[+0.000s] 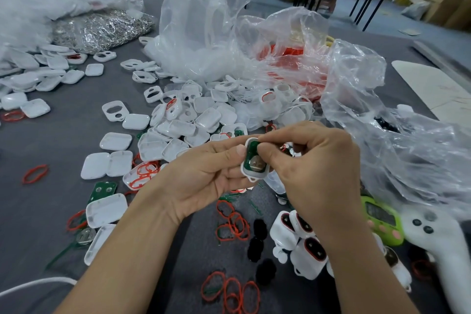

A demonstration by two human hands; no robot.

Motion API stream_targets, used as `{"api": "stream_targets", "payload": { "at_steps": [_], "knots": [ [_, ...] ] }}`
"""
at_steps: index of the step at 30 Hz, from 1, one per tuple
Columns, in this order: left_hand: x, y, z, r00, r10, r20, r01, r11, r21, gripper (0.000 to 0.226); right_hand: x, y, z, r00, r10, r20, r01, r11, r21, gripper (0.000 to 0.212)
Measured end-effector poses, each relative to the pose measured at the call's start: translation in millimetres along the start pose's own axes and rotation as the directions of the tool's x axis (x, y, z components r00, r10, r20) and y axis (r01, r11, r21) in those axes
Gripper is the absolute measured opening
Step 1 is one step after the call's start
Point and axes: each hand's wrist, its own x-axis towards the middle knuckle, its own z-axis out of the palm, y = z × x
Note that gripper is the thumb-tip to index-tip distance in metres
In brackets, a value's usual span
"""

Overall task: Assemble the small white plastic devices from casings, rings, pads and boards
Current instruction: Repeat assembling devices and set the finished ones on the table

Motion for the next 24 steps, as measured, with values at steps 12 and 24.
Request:
{"api": "stream_targets", "payload": {
  "at_steps": [12, 24],
  "knots": [
    [3, -3, 5, 0.992, 0.031, -0.124, -0.023, 0.997, 0.071, 0.035, -6, 19, 16, 0.978, 0.190, -0.090, -0.189, 0.982, 0.022, 0.025],
    [10, -9, 14, 0.938, 0.117, -0.326, -0.039, 0.971, 0.236, 0.033, -3, 37, 26, 0.907, 0.369, 0.201, -0.420, 0.811, 0.408, 0.018]
  ]
}}
